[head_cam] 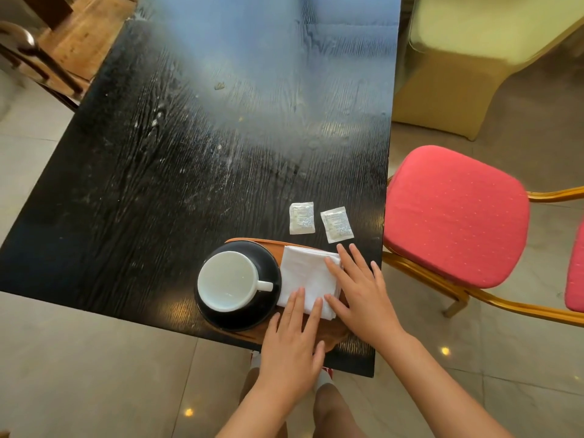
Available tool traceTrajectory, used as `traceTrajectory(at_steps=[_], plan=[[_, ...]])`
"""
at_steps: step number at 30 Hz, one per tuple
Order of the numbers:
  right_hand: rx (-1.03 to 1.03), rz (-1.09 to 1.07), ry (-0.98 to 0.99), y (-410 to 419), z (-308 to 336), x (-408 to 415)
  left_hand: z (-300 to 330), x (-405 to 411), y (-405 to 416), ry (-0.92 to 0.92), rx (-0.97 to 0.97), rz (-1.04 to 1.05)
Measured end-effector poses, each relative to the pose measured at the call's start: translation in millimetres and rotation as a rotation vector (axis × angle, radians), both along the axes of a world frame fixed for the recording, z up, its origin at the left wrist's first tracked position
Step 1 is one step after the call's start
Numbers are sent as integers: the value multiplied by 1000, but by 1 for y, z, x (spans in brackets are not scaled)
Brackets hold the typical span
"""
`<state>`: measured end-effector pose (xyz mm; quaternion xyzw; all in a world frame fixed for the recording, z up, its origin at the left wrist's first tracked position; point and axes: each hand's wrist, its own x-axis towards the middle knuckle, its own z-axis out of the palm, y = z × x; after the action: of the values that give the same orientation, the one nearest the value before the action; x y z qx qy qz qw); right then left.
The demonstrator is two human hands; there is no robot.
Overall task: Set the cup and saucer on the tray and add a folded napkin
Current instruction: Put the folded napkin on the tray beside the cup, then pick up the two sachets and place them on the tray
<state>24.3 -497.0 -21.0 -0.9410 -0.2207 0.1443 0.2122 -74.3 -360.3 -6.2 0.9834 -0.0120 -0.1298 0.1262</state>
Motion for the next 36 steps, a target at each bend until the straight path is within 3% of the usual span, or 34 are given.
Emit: traceTrajectory(at_steps=[4,7,9,12,15,20,26,29,36], plan=[[271,-257,-63,1,16,20,36,30,17,-207,-217,-24],[284,-423,-49,1,24,52,56,84,37,-321,-323,117],[191,-490,3,5,22,73,53,125,49,-273,-348,264],[-1,-522,46,14,16,93,28,174,62,-63,-282,412],[-168,-510,36,25,10,98,2,194,61,137,-166,320],[-157,-556,15,36,4,93,-16,200,55,53,7,111],[-56,-620,79,36,5,92,-17,206,56,43,-114,187],[78,-655,189,31,5,93,-15,205,59,137,-330,334],[838,-736,562,15,72,90,37,179,62,323,-962,683]])
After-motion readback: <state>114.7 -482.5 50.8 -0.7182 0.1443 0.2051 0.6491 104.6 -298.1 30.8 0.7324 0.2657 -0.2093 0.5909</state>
